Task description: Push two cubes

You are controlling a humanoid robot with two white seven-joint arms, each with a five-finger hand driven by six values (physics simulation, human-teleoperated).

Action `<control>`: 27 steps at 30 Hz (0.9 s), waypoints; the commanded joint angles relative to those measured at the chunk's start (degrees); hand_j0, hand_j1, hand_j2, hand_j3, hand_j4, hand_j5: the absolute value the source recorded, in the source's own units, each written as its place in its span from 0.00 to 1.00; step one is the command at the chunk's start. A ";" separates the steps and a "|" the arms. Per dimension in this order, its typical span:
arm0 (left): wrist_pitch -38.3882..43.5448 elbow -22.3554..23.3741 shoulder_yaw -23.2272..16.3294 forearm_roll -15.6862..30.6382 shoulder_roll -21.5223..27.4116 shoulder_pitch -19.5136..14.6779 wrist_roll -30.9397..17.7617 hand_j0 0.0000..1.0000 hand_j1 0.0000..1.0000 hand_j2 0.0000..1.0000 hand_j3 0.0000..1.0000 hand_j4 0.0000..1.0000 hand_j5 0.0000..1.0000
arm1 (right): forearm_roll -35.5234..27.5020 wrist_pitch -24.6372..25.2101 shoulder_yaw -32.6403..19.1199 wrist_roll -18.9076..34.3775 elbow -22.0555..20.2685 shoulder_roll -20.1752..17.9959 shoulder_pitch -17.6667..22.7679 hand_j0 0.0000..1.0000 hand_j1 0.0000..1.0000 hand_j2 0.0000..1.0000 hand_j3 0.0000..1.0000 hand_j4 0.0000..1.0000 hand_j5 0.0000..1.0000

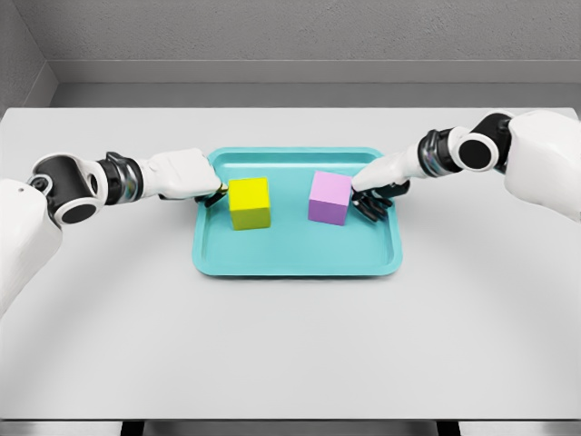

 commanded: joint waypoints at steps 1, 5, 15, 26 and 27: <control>-0.05 -0.18 -0.34 4.78 -0.11 0.09 -1.12 0.39 0.39 0.39 0.39 0.39 0.39 | 7.67 -0.39 1.12 -0.76 3.40 1.06 0.00 0.13 0.13 0.13 0.13 0.13 0.13; -0.05 -0.36 -0.43 4.86 -0.55 0.26 -1.12 0.40 0.40 0.40 0.40 0.40 0.40 | 7.67 -0.31 1.21 -0.76 5.24 2.11 0.00 0.13 0.13 0.13 0.13 0.13 0.13; -0.05 -0.88 -1.74 4.86 -1.70 0.00 -1.12 0.40 0.40 0.40 0.40 0.40 0.40 | 7.67 -0.31 1.21 -0.76 5.24 2.46 -0.35 0.13 0.13 0.13 0.13 0.13 0.13; -0.05 -3.43 -0.87 8.47 3.22 -0.18 -1.12 0.39 0.39 0.39 0.39 0.39 0.39 | 7.67 -1.10 1.21 -0.76 4.10 1.85 -2.02 0.12 0.12 0.12 0.12 0.12 0.12; -0.05 -5.54 -0.87 9.35 5.07 -0.35 -1.12 0.38 0.38 0.38 0.38 0.38 0.38 | 7.67 -1.10 1.47 -0.76 4.01 1.85 -2.11 0.12 0.12 0.12 0.12 0.12 0.12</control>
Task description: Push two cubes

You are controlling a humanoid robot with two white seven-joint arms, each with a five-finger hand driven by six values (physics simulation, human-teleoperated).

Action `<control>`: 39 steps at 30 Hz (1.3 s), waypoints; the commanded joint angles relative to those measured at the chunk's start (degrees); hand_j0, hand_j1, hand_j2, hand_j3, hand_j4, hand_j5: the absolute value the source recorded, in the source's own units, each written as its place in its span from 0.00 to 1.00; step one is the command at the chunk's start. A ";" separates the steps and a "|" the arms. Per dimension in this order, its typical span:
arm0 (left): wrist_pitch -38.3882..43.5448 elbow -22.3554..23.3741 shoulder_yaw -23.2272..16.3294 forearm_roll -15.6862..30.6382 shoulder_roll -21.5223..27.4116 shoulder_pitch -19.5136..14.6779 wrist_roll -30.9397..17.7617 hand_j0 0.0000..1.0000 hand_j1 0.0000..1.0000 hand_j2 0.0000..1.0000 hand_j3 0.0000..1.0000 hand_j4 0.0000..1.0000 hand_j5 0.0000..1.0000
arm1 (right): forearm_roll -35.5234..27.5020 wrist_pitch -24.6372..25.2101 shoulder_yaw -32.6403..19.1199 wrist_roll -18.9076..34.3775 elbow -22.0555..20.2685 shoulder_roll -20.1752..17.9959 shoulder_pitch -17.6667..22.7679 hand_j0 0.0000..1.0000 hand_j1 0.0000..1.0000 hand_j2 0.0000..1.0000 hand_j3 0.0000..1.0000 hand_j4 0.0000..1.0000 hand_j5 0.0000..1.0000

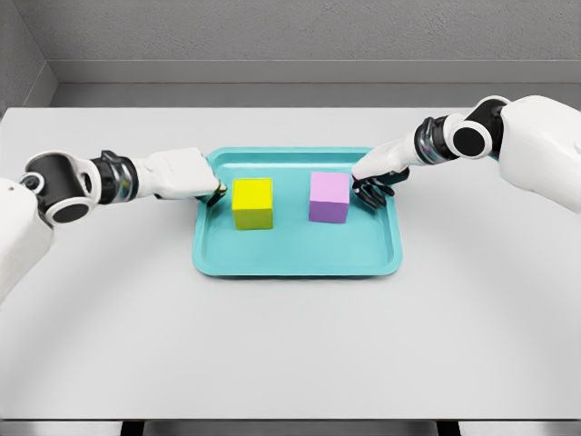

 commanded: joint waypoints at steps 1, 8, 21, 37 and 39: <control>0.26 -3.89 -0.10 5.35 3.21 0.09 -0.39 0.38 0.38 0.38 0.38 0.38 0.38 | 5.61 -0.49 0.93 -0.91 0.52 -0.20 -0.26 0.11 0.11 0.11 0.11 0.11 0.11; 0.26 -8.81 -0.45 5.18 7.61 0.09 -0.39 0.36 0.36 0.36 0.36 0.36 0.36 | 5.61 -1.28 1.72 -0.91 -0.62 -1.07 -2.55 0.11 0.11 0.11 0.11 0.11 0.11; 0.26 -8.55 -2.65 -0.54 4.53 0.62 -0.39 0.36 0.36 0.36 0.36 0.36 0.36 | 7.28 -2.07 8.14 -0.91 0.08 0.07 -4.84 0.11 0.11 0.11 0.11 0.11 0.11; 0.26 -5.12 -3.26 -2.21 2.07 -0.18 -0.39 0.36 0.36 0.36 0.36 0.36 0.36 | 8.95 -2.51 11.30 -0.91 0.44 3.14 -6.94 0.11 0.11 0.11 0.11 0.11 0.11; 0.26 -4.94 -3.26 -2.21 2.16 -0.18 -0.39 0.36 0.36 0.36 0.36 0.36 0.36 | 8.95 -2.51 11.30 -0.91 -1.15 2.35 -7.47 0.11 0.11 0.11 0.11 0.11 0.11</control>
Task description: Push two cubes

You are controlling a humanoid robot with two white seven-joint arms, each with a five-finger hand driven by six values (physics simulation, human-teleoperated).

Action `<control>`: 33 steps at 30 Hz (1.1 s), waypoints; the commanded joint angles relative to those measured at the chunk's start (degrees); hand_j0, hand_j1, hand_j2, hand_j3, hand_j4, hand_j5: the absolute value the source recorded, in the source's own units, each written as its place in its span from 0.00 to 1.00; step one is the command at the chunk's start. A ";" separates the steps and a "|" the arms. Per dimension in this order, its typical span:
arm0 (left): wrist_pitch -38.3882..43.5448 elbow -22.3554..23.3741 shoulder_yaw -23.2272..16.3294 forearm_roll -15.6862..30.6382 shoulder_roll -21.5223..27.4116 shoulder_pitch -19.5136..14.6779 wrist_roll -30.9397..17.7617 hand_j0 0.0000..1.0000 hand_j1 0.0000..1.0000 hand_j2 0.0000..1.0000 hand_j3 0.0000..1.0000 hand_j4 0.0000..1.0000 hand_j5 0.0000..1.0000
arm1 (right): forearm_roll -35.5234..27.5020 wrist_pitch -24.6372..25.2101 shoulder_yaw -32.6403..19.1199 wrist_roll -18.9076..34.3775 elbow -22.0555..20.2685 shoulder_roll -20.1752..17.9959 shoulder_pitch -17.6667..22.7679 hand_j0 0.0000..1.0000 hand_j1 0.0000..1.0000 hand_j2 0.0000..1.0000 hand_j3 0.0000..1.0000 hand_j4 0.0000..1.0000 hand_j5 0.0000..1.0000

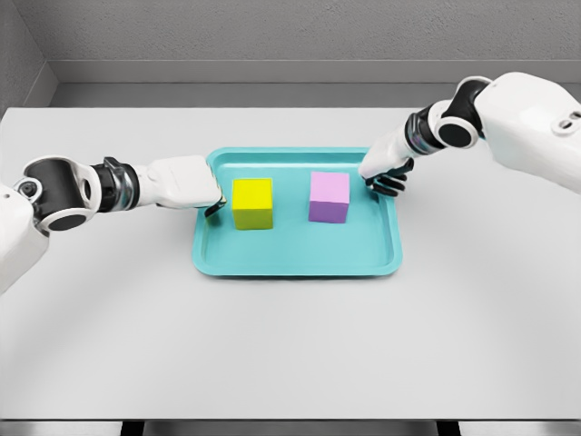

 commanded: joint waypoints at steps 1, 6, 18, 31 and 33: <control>0.12 0.48 0.03 0.10 -0.02 0.00 0.02 0.36 0.36 0.36 0.36 0.36 0.36 | -0.13 -0.15 0.07 0.08 -1.14 -0.47 -0.09 0.11 0.11 0.11 0.11 0.11 0.11; 0.12 0.40 0.03 0.19 -1.16 0.00 0.02 0.36 0.36 0.36 0.36 0.36 0.36 | -0.13 0.03 0.77 0.08 -1.57 0.32 -0.18 0.11 0.11 0.11 0.11 0.11 0.11; 0.12 0.66 -1.72 0.28 -4.06 -1.14 0.02 0.36 0.36 0.36 0.36 0.36 0.36 | -0.22 0.38 1.47 0.08 -1.14 1.99 0.00 0.11 0.11 0.11 0.11 0.11 0.11; 0.12 6.55 -1.46 0.01 -4.59 -2.72 0.02 0.36 0.36 0.36 0.36 0.36 0.36 | -0.66 0.03 1.39 0.08 -1.13 2.34 0.44 0.11 0.11 0.11 0.11 0.11 0.11; 0.12 7.69 -1.64 0.01 -6.17 -3.08 0.02 0.35 0.35 0.35 0.35 0.35 0.35 | -0.75 0.03 1.39 0.08 -1.31 2.43 0.44 0.11 0.11 0.11 0.11 0.11 0.11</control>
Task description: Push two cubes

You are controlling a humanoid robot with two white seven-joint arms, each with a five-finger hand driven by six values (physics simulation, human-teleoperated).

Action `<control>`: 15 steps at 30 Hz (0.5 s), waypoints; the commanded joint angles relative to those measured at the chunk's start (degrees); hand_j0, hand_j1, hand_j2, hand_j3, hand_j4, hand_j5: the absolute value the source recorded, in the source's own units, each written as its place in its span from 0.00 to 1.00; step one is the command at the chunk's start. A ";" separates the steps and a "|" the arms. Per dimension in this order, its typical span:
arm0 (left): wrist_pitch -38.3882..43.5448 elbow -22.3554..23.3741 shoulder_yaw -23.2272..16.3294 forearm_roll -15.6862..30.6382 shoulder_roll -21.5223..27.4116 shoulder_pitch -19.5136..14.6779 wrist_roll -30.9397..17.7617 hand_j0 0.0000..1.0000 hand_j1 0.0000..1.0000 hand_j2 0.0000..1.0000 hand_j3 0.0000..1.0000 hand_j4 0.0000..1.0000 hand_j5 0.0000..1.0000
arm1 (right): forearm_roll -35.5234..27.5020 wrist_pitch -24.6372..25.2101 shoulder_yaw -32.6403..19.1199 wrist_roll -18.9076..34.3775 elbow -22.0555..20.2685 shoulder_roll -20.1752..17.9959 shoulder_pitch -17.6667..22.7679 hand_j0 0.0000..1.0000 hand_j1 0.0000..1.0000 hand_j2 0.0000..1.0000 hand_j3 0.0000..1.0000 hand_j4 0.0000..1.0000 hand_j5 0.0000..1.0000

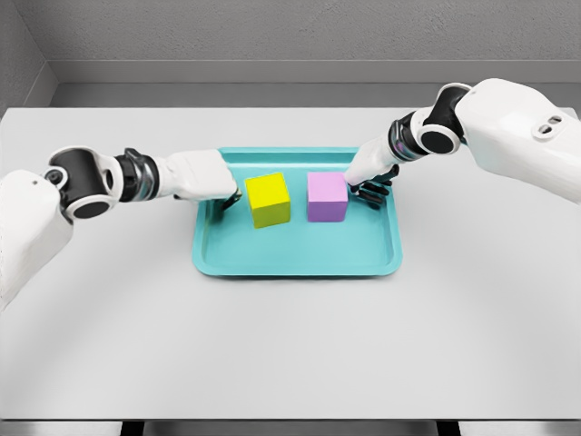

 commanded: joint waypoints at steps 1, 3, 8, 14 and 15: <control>0.12 1.62 -0.09 -0.21 -1.48 0.00 0.03 0.35 0.35 0.35 0.35 0.35 0.35 | -1.31 -1.27 1.13 0.01 -0.66 0.17 0.01 0.11 0.11 0.11 0.11 0.11 0.11; 0.12 1.62 -0.18 -0.56 -3.06 0.00 0.03 0.35 0.35 0.35 0.35 0.35 0.35 | -1.39 -1.36 1.05 0.01 -0.66 0.35 0.01 0.11 0.11 0.11 0.11 0.11 0.11; 0.12 2.15 -0.53 -0.56 -4.99 -0.79 0.03 0.35 0.35 0.35 0.35 0.35 0.35 | -1.48 -1.27 0.96 0.01 -0.75 1.14 0.01 0.11 0.11 0.11 0.11 0.11 0.11; 0.12 2.77 -0.62 -0.65 -5.08 -0.79 0.03 0.35 0.35 0.35 0.35 0.35 0.35 | -1.57 -1.27 0.96 0.01 -0.83 1.66 0.01 0.11 0.11 0.11 0.11 0.11 0.11; 0.12 2.77 -0.62 -0.65 -4.73 -0.79 0.03 0.35 0.35 0.35 0.35 0.35 0.35 | -1.66 -1.27 0.96 0.01 -0.83 1.66 0.09 0.11 0.11 0.11 0.11 0.11 0.11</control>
